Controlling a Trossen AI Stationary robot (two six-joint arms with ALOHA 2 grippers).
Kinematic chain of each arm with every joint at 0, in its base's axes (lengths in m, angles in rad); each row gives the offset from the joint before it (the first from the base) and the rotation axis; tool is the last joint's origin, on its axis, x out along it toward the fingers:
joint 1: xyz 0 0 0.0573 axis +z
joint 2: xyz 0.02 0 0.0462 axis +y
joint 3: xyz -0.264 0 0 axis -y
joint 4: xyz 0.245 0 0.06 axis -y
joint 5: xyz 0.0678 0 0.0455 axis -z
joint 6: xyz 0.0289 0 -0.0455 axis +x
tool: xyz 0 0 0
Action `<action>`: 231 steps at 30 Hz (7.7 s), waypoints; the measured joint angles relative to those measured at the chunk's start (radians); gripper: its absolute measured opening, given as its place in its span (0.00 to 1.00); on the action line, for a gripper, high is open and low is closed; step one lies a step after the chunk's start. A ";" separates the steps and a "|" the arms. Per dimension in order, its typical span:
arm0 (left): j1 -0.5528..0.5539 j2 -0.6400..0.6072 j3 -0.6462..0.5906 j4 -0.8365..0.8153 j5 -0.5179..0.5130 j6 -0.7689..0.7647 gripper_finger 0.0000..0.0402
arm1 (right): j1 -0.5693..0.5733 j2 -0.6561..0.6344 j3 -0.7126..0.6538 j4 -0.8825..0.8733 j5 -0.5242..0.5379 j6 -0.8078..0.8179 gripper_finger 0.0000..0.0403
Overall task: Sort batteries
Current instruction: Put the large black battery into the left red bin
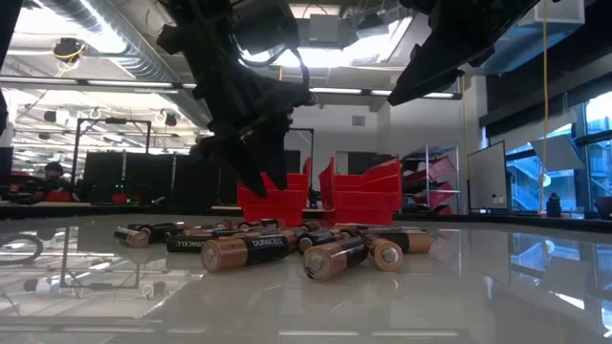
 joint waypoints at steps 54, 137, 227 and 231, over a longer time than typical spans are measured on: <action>-0.058 0.061 0.126 -0.054 -0.076 0.052 0.09 | 0.000 0.007 0.000 0.023 0.087 -0.074 0.53; 0.532 -0.192 0.007 0.118 0.290 0.562 0.33 | 0.000 -0.372 -0.246 0.266 0.437 -0.203 0.53; -0.152 -0.204 0.007 -0.210 0.111 -0.043 0.33 | 0.000 -0.315 -0.245 0.115 0.265 -0.076 0.53; -0.190 -0.166 0.007 -0.173 0.107 -0.138 0.33 | 0.000 -0.272 -0.245 0.127 0.194 -0.052 0.53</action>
